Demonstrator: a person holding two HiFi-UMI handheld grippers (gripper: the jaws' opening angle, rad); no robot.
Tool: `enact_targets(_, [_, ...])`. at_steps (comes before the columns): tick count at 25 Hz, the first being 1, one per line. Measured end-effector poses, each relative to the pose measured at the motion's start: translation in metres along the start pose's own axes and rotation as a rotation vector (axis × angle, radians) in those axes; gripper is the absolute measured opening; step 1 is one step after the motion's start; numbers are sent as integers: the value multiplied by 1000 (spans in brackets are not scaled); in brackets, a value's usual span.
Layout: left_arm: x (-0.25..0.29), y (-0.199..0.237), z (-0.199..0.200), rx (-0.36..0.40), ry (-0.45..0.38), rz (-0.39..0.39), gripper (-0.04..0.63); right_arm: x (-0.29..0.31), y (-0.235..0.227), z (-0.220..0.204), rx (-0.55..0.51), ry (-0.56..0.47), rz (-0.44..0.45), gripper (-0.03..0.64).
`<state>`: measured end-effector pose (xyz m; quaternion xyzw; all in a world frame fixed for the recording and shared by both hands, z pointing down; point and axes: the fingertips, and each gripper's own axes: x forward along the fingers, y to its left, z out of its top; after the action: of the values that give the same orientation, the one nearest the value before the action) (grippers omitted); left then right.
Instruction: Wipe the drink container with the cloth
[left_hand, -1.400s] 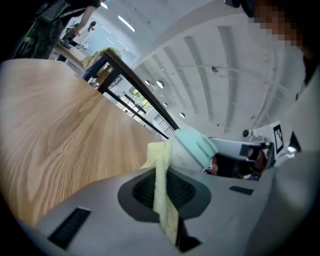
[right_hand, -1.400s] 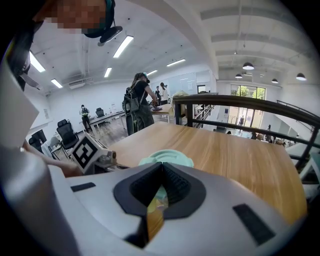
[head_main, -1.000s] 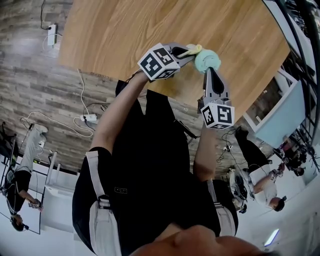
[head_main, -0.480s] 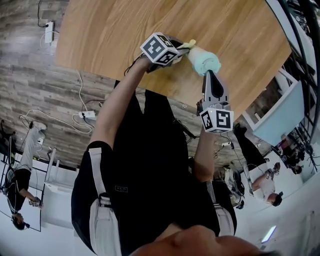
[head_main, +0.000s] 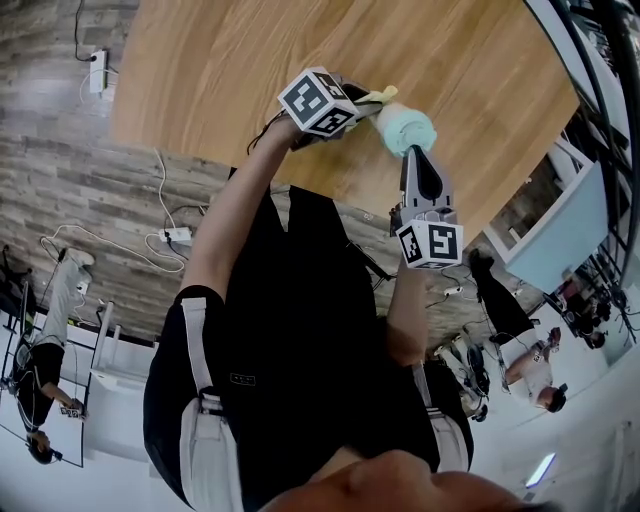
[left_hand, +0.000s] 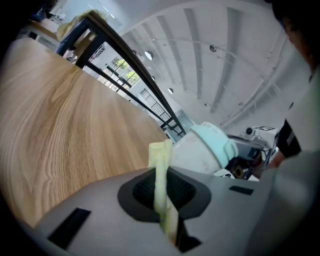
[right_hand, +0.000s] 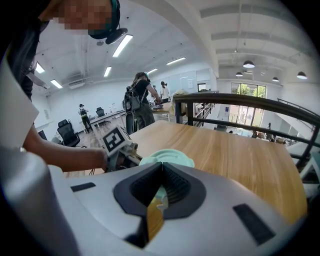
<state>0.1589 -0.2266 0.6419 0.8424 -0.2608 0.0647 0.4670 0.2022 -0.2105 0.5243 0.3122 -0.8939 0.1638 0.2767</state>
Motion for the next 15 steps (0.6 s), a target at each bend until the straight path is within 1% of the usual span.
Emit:
enact_targets(4, [-20,-38,16,70,-18,-30,32,1,-1,2,1,1,-1,32])
enact_targets(6, [-29,-53,20,73,-42,-46,32,2,-2,3,4,0,0,32])
enact_targets(7, [-31,-56,20,61,-61,-46,32,2,-2,4,5,-2,0,32])
enact_targets(9, [-32,-55,13,21,-99,-20,32,2,-2,5,7,-7,-3,32])
enact_targets(12, [-21,-40,-11,-50,-132,31,32,3,1,5,6,-10,-4,32])
enact_targets(15, [-4,-21,-30,-137,-160,53,32,2,-2,6,6,-12,-2,32])
